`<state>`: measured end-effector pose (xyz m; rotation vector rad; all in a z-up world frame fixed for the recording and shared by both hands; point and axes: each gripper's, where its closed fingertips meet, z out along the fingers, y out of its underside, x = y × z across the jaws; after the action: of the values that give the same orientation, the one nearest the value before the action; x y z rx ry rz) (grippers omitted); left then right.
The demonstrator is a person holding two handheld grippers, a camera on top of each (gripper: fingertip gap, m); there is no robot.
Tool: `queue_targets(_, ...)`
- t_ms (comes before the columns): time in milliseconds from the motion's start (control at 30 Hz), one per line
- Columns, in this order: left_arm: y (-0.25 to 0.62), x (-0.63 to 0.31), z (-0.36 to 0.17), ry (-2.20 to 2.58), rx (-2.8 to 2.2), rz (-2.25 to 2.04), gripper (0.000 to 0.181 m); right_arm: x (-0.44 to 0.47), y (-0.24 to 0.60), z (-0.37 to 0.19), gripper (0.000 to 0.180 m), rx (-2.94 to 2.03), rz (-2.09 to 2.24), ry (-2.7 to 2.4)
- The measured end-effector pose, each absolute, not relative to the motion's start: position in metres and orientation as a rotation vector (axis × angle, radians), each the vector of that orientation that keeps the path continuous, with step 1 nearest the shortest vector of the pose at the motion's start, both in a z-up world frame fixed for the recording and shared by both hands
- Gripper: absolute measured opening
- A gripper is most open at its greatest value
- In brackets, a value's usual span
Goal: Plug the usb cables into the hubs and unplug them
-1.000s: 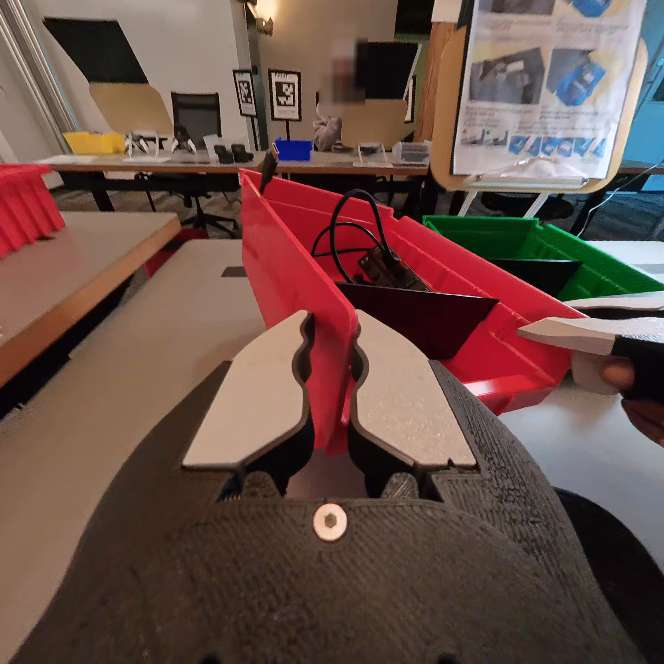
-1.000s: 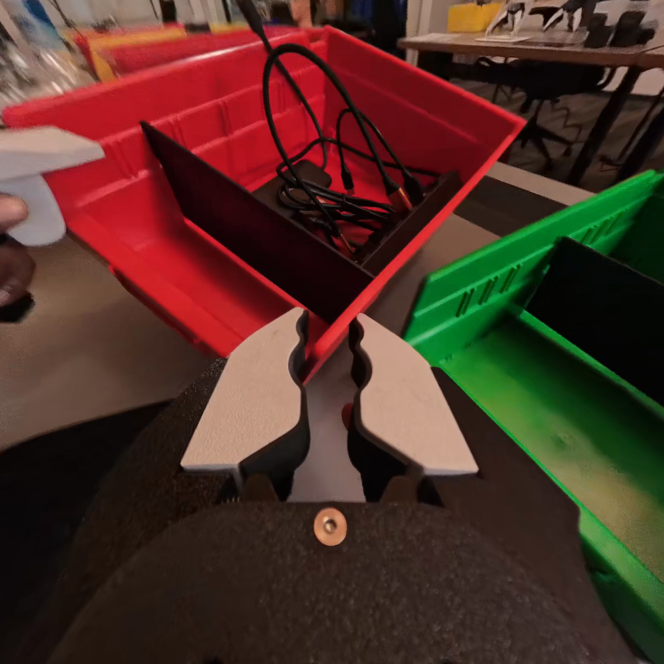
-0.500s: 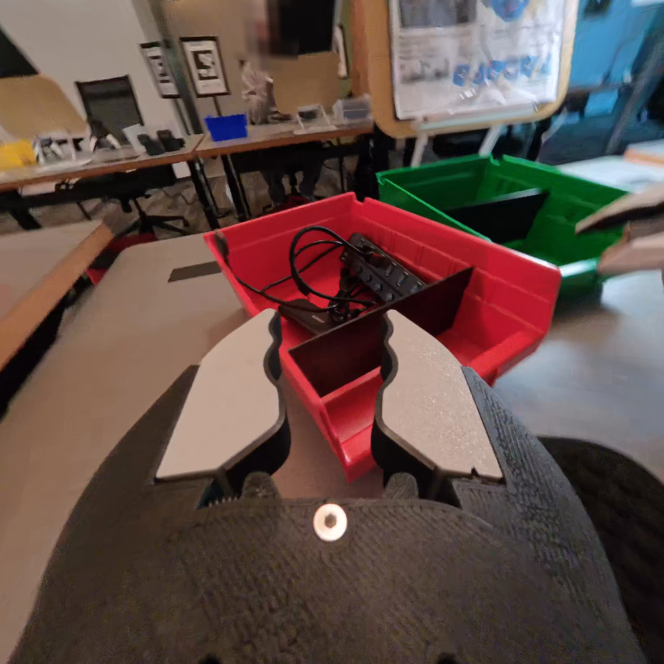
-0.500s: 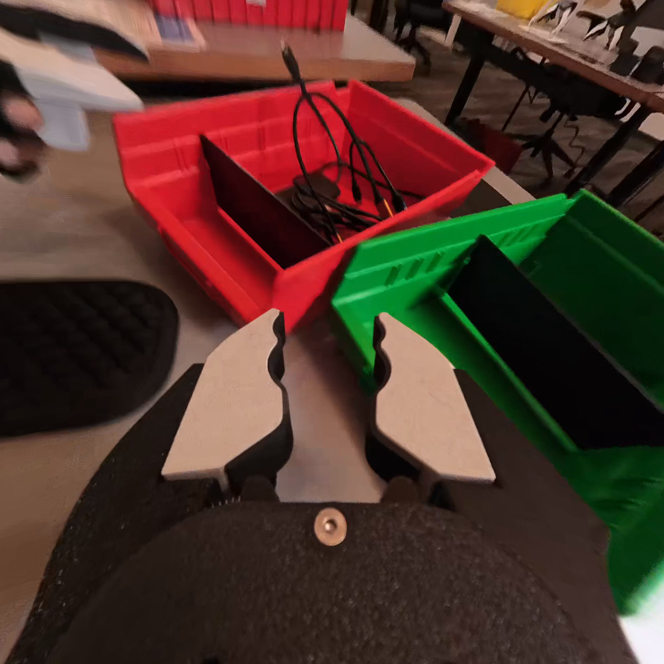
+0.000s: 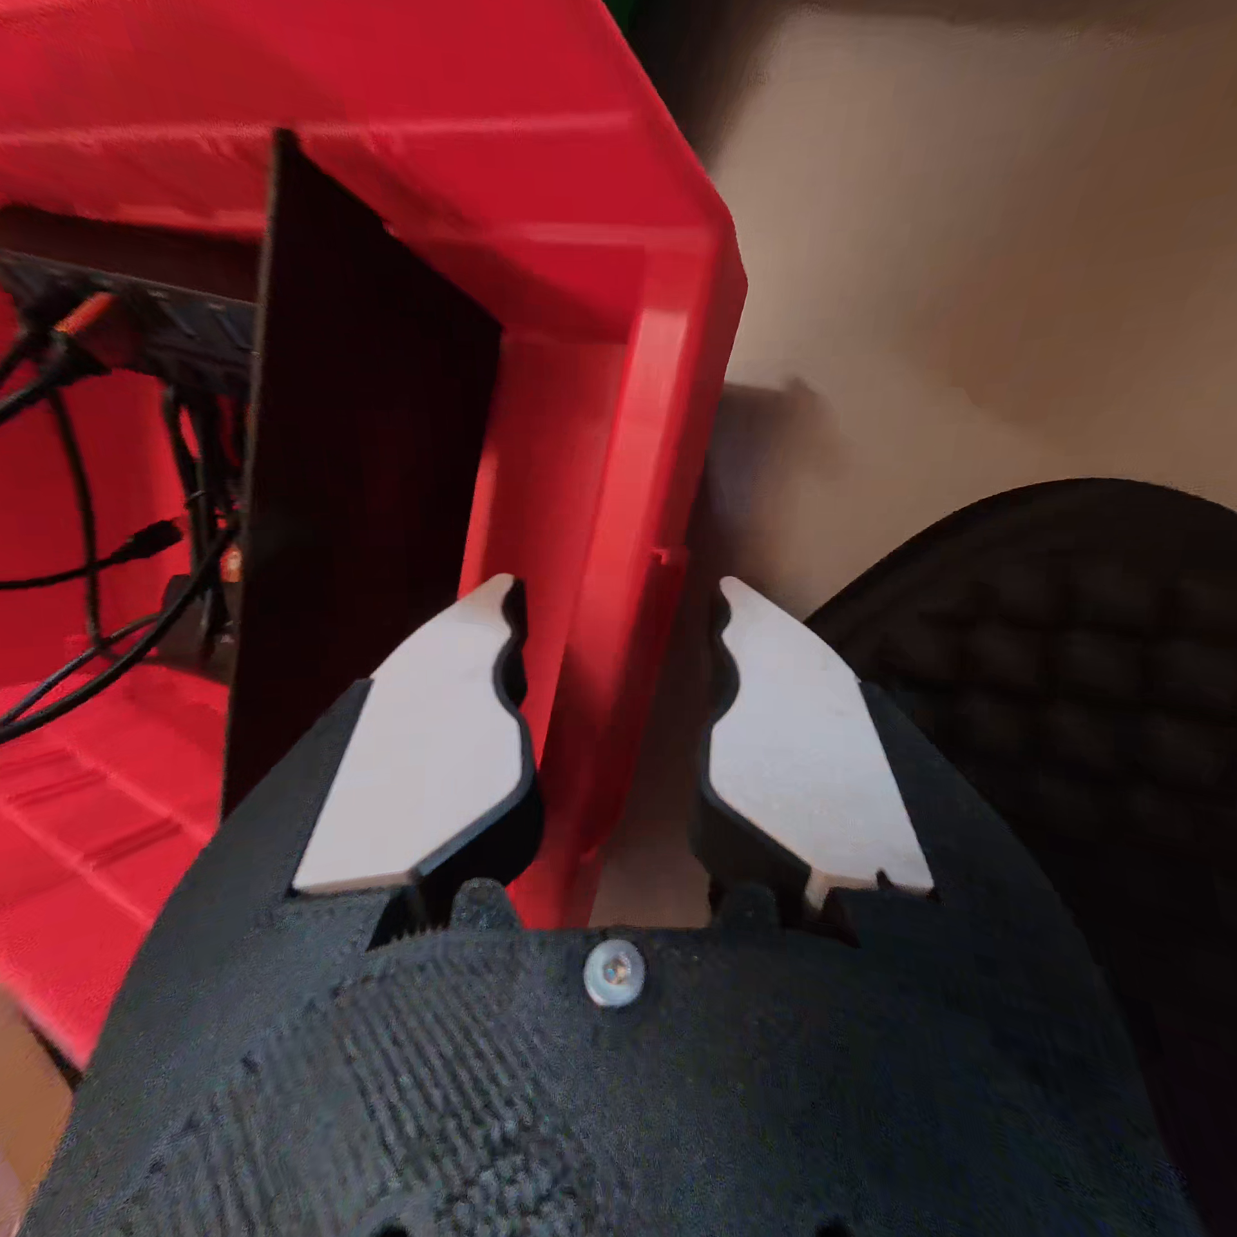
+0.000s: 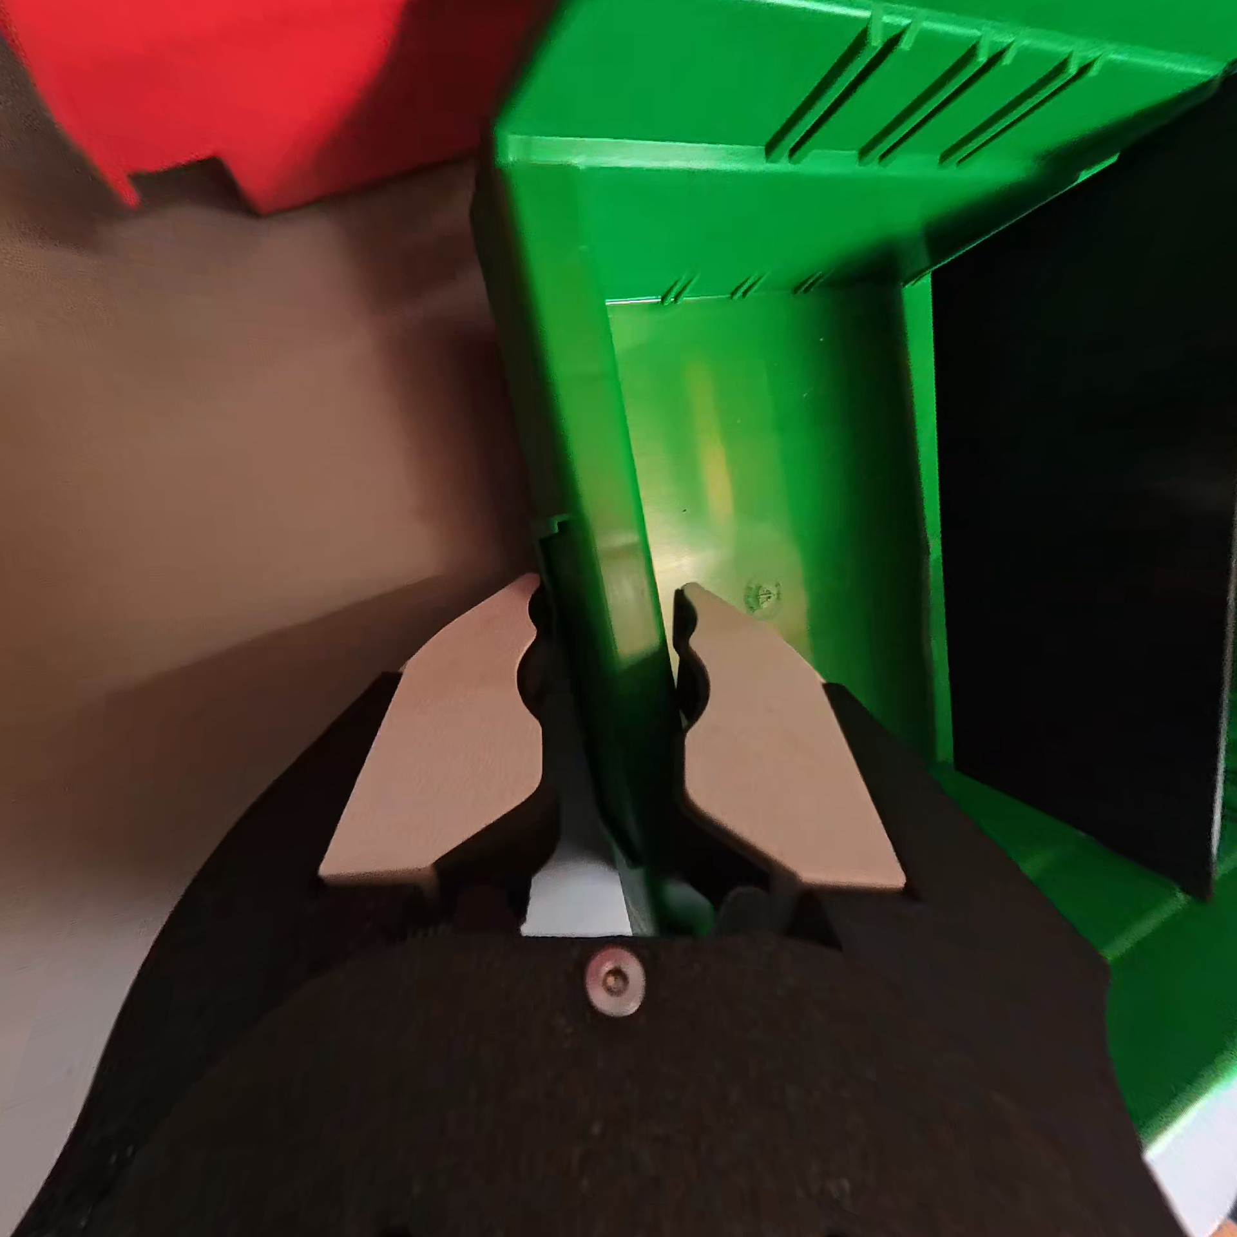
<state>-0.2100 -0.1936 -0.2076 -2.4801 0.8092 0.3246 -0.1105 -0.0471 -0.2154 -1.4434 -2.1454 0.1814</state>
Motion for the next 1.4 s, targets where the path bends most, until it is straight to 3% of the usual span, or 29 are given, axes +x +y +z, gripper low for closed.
queue_targets(33,-0.192,-0.211,-0.213,0.818,-2.492,0.309,0.045,-0.103,-0.048,-0.215,0.035,-1.451,0.181,-2.141)
queue_targets(133,-0.186,-0.208,-0.219,0.815,-2.467,0.246,0.034,-0.071,-0.044,-0.214,0.035,-1.481,0.175,-2.1)
queue_targets(667,-0.162,-0.214,-0.219,0.782,-2.453,0.294,0.033,0.11,0.04,-0.213,0.035,-1.655,-0.019,-1.85)
queue_targets(1167,-0.103,-0.254,-0.217,0.714,-2.422,0.42,0.035,0.129,0.134,-0.211,0.033,-1.553,-0.098,-1.885)
queue_targets(1267,-0.095,-0.263,-0.213,0.717,-2.389,0.483,0.037,0.128,0.14,-0.207,0.041,-1.564,-0.106,-1.822)
queue_targets(1400,-0.096,-0.254,-0.188,0.595,-2.319,0.325,0.043,0.109,0.116,-0.168,0.047,-1.509,0.2,-1.587)
